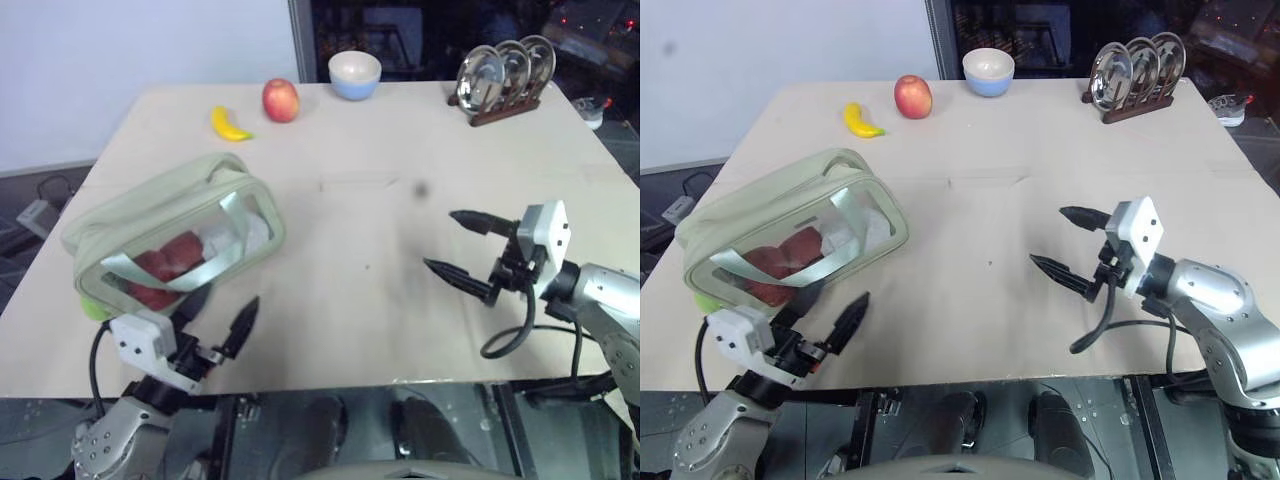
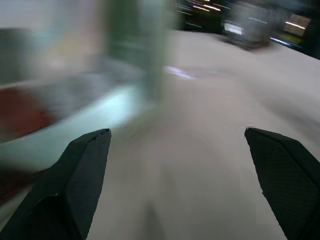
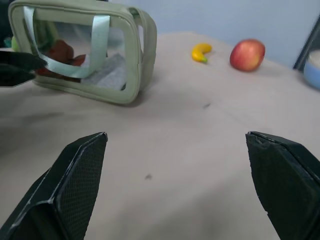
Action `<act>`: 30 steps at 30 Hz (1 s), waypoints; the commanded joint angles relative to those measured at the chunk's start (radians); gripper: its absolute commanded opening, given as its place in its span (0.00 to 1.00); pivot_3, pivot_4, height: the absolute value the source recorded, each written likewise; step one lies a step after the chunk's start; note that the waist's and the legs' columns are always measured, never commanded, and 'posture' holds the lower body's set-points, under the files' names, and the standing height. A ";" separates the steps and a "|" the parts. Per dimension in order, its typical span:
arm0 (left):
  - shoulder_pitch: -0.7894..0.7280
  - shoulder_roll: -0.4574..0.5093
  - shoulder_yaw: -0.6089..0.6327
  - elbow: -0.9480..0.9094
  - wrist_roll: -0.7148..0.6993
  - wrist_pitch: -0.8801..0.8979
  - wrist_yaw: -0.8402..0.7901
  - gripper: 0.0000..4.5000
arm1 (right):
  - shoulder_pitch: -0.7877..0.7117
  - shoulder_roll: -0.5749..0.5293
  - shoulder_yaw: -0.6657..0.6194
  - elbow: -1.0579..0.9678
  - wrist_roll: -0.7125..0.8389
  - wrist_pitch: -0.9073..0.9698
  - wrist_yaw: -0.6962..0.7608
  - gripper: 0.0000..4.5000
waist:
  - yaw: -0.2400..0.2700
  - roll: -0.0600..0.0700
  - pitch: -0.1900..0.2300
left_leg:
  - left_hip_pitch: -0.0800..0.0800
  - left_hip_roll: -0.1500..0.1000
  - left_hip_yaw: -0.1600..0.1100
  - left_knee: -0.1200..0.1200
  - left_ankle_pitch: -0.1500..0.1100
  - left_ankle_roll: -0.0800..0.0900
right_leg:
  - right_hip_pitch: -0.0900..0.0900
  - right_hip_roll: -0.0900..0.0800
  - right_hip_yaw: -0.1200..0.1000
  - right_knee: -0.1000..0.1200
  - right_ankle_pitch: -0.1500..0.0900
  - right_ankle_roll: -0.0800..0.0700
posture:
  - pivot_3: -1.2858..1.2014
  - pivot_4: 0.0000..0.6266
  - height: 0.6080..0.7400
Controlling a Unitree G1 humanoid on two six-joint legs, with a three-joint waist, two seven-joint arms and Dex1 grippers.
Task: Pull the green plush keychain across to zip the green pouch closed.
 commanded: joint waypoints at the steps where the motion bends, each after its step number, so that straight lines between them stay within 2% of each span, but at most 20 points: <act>1: 0.082 -0.061 0.046 -0.057 0.009 -0.044 0.065 0.99 | -0.103 0.027 0.046 -0.008 -0.007 -0.012 0.006 1.00 | -0.002 -0.001 0.001 | 0.000 0.000 0.000 0.000 0.000 0.000 | 0.000 0.000 0.000 0.000 0.000 0.000 | 0.52 0.24 1.00; 7: 0.208 -0.131 0.158 -0.051 0.003 -0.164 0.074 0.99 | -0.278 0.090 0.123 0.073 -0.032 -0.030 0.044 1.00 | 0.002 -0.005 0.003 | -0.001 0.001 0.001 0.001 -0.002 0.002 | 0.000 0.000 -0.001 -0.002 0.000 -0.001 | 0.52 0.24 1.00; 10: 0.237 -0.145 0.233 -0.024 -0.013 -0.204 0.094 0.99 | -0.316 0.113 0.139 0.103 -0.042 -0.042 0.065 1.00 | 0.003 -0.005 0.003 | -0.001 0.001 0.001 0.001 -0.002 0.003 | 0.000 0.000 -0.001 -0.003 0.000 -0.001 | 0.52 0.24 1.00; 13: 0.221 -0.080 0.335 0.018 0.034 -0.231 0.111 0.99 | -0.338 0.136 0.156 0.135 -0.053 -0.057 0.082 1.00 | 0.002 -0.005 0.003 | -0.001 0.001 0.000 0.001 -0.003 0.003 | 0.000 0.000 -0.002 -0.004 0.000 -0.001 | 0.52 0.24 1.00; 15: 0.192 -0.021 0.361 0.031 0.058 -0.222 0.106 0.99 | -0.343 0.148 0.163 0.147 -0.060 -0.062 0.090 1.00 | 0.002 -0.005 0.003 | -0.001 0.001 0.000 0.001 -0.003 0.003 | 0.000 0.000 -0.002 -0.003 0.000 -0.001 | 0.52 0.24 1.00; 19: 0.126 0.070 0.353 0.026 0.084 -0.189 0.107 0.99 | -0.340 0.159 0.168 0.147 -0.068 -0.064 0.094 1.00 | 0.000 -0.005 0.003 | 0.000 0.001 0.001 0.001 -0.003 0.003 | 0.000 -0.001 -0.003 -0.003 0.000 -0.001 | 0.52 0.24 1.00; 25: 0.004 0.148 0.308 0.026 0.130 -0.064 0.166 0.99 | -0.322 0.161 0.158 0.116 -0.076 -0.043 0.069 1.00 | 0.000 -0.005 0.003 | 0.000 0.002 0.002 0.001 -0.004 0.002 | -0.002 0.000 -0.003 -0.001 0.001 -0.001 | 0.52 0.24 1.00; 26: -0.017 0.157 0.297 0.034 0.137 -0.053 0.162 0.87 | -0.317 0.159 0.155 0.109 -0.077 -0.039 0.062 1.00 | 0.000 -0.005 0.003 | 0.000 0.002 0.001 0.001 -0.004 0.001 | -0.002 0.000 -0.003 -0.001 0.001 -0.001 | 0.52 0.24 1.00; 27: -0.033 0.164 0.291 0.040 0.141 -0.042 0.161 0.81 | -0.313 0.157 0.153 0.103 -0.077 -0.036 0.056 1.00 | -0.001 -0.005 0.003 | 0.000 0.002 0.001 0.001 -0.004 0.001 | -0.002 0.001 -0.003 -0.001 0.001 -0.001 | 0.52 0.24 1.00; 29: -0.079 0.178 0.286 0.065 0.136 -0.023 0.158 0.57 | -0.304 0.153 0.147 0.090 -0.078 -0.029 0.043 1.00 | -0.002 -0.005 0.003 | 0.000 0.002 0.002 0.001 -0.004 0.001 | -0.002 0.001 -0.002 -0.001 0.001 -0.001 | 0.52 0.24 1.00; 30: -0.098 0.191 0.278 0.076 0.139 -0.019 0.144 0.48 | -0.300 0.152 0.144 0.084 -0.077 -0.025 0.038 1.00 | -0.001 -0.005 0.003 | 0.000 0.002 0.002 0.001 -0.004 0.001 | -0.002 0.001 -0.001 -0.001 0.001 -0.001 | 0.52 0.24 1.00</act>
